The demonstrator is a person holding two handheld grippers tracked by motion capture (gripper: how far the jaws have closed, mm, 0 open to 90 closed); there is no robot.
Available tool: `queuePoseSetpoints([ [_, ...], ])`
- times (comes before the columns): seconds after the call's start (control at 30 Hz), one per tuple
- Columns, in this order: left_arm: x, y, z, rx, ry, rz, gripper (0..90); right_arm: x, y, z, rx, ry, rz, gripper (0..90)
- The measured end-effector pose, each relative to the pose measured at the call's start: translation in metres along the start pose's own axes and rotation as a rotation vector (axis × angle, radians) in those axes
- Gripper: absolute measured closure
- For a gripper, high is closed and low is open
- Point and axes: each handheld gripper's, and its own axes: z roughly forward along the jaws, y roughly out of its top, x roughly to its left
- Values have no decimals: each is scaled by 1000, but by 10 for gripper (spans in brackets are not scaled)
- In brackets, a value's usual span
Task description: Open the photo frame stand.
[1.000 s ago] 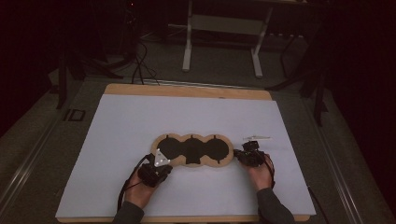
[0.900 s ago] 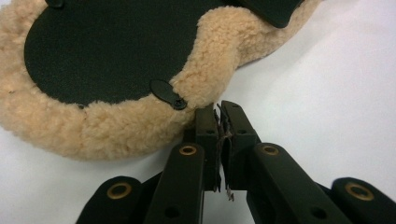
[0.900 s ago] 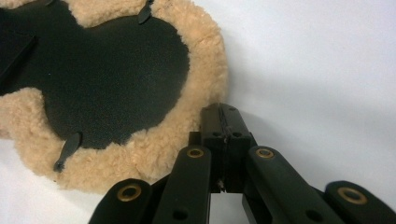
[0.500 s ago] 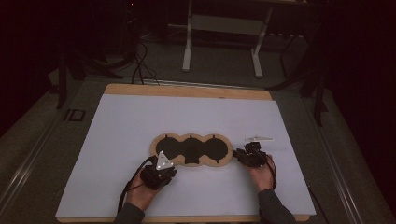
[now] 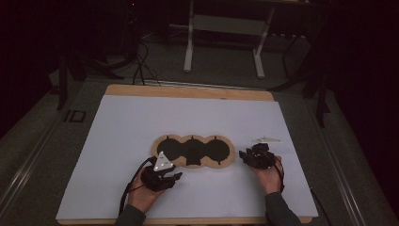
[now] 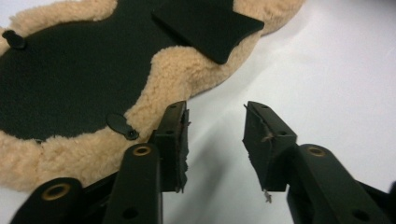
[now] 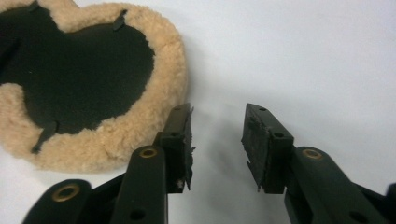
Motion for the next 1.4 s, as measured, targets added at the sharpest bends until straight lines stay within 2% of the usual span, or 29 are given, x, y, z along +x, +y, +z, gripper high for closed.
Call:
queuePoseSetpoints([
  [0.1, 0, 0, 1, -7, -7, -4, 566, 1, 1, -2, -8, 6, -8, 580],
  [0.27, -1, 1, 2, -22, -22, -6, 591, 4, 2, -4, -27, 16, -15, 538],
  [0.33, -2, 2, 2, -38, -14, -16, 581, 4, 2, -4, -34, 21, -11, 530],
  [0.4, -3, 3, 3, -45, -22, -28, 566, 5, 2, -5, -39, 32, -17, 529],
  [0.5, -4, 4, 7, -46, -39, -31, 589, 8, 1, -5, -45, 56, -37, 539],
  [0.6, -4, 4, 11, -34, -49, -34, 617, 11, 0, -4, -48, 56, -60, 560],
  [0.67, -5, 5, 14, -23, -41, -33, 648, 12, 0, -2, -44, 50, -68, 574],
  [0.73, -6, 5, 18, 0, -15, -21, 684, 13, -1, -2, -43, 53, -73, 577],
  [0.87, -6, 5, 25, 33, 19, -6, 764, 15, -1, -2, -67, 51, -90, 560],
  [0.97, -7, 7, 26, 19, 31, -13, 836, 15, -2, -2, -76, 52, -91, 547],
  [1.03, -7, 9, 28, 28, 31, -24, 898, 15, -2, -2, -75, 51, -89, 542],
  [1.13, -11, 12, 32, 40, 35, 3, 900, 15, -3, -1, -76, 52, -86, 539],
  [1.4, -13, 18, 37, 30, 47, 2, 900, 16, -4, 0, -75, 51, -97, 524],
])
